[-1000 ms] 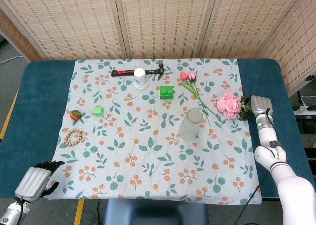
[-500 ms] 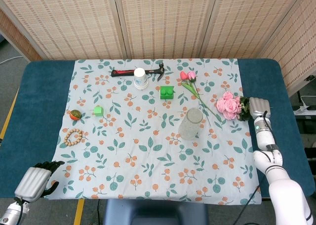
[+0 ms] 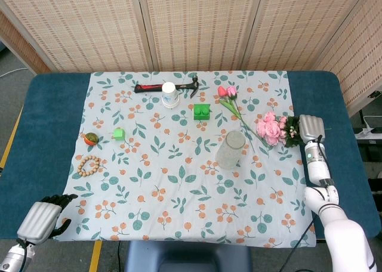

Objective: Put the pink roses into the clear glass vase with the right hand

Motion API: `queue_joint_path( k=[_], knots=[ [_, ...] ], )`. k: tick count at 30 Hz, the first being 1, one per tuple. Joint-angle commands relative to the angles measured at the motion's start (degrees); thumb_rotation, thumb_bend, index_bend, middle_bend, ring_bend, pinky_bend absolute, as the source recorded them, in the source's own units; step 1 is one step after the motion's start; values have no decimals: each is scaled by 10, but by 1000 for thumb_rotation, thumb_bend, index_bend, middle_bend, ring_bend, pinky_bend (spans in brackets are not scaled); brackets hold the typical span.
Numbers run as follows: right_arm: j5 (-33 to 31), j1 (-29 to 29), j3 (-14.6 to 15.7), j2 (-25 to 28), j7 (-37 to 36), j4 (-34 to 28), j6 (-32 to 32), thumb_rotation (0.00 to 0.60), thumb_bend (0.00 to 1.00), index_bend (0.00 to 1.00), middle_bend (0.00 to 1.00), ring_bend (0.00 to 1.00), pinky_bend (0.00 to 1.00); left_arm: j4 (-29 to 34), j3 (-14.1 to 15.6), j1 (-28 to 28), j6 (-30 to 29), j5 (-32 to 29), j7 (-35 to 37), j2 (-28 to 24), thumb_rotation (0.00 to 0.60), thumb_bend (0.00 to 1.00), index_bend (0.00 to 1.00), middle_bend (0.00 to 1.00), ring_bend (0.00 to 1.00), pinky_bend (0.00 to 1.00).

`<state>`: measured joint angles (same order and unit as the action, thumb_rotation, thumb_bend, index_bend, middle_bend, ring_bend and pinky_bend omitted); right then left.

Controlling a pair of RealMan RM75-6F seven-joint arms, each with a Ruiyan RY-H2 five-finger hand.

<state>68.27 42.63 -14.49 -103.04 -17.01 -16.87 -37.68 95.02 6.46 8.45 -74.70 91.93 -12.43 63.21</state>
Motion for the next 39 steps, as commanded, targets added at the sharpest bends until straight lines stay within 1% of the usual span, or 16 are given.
queue_joint_path(
  k=[1,4,7,8,10,13,15,17,22,25,27,30,33,35,37,39],
  knots=[
    [17,-26,-10,56,-52,-105,-88,600,567,838,1000,1000,1000,1,0,-1,-2,2,2,-1,600,334,229,315,317,425],
    [24,-56,-18,117,-57,-228,-156,600,580,838,1000,1000,1000,2,0,-1,-5,5,4,-2,600,334,229,315,317,425],
    [21,-97,-28,211,-25,-417,-210,600,594,838,1000,1000,1000,3,1,-1,-8,9,7,-2,600,333,229,316,317,425],
    [18,-107,-31,234,-9,-462,-220,600,599,838,1000,1000,1000,3,1,-1,-8,10,7,-2,600,333,229,316,317,424],
    [6,-123,-36,276,26,-545,-236,600,602,838,1000,1000,1000,3,2,0,-8,13,8,-2,600,334,229,316,317,424],
    [-11,-139,-39,319,47,-628,-239,600,605,838,1000,1000,1000,3,2,0,-9,15,10,-1,600,335,229,316,317,424],
    [-15,-148,-41,335,53,-660,-247,600,611,838,1000,1000,1000,2,2,0,-9,14,11,-1,600,335,229,315,317,425],
    [-16,-157,-44,343,73,-682,-275,600,615,838,1000,1000,1000,1,1,0,-7,13,12,-1,600,334,229,315,317,424],
    [-11,-174,-58,331,139,-718,-369,600,621,838,1000,1000,1000,1,1,0,-8,13,14,-2,600,334,229,316,317,424],
    [1,-178,-61,326,166,-735,-403,600,622,838,1000,1000,1000,2,2,0,-10,15,15,-2,600,335,229,316,317,424],
    [10,-179,-62,327,165,-751,-413,600,622,838,1000,1000,1000,2,2,0,-10,15,15,-2,600,335,229,316,317,424],
    [24,-179,-67,330,129,-776,-411,600,622,838,1000,1000,1000,2,2,0,-10,16,15,-2,600,334,229,316,317,425],
    [32,-176,-75,342,33,-816,-380,600,624,838,1000,1000,1000,3,3,0,-11,19,15,-3,600,335,229,316,317,425],
    [35,-173,-79,355,-17,-836,-357,600,637,838,1000,1000,1000,3,3,0,-11,19,16,-3,600,334,229,316,317,424],
    [44,-170,-86,360,-50,-846,-351,600,645,838,1000,1000,1000,2,2,0,-11,17,18,-3,600,334,229,316,317,425],
    [48,-167,-92,358,-67,-853,-354,600,647,838,1000,1000,1000,2,2,0,-11,16,19,-3,600,334,229,316,317,425]
  ],
)
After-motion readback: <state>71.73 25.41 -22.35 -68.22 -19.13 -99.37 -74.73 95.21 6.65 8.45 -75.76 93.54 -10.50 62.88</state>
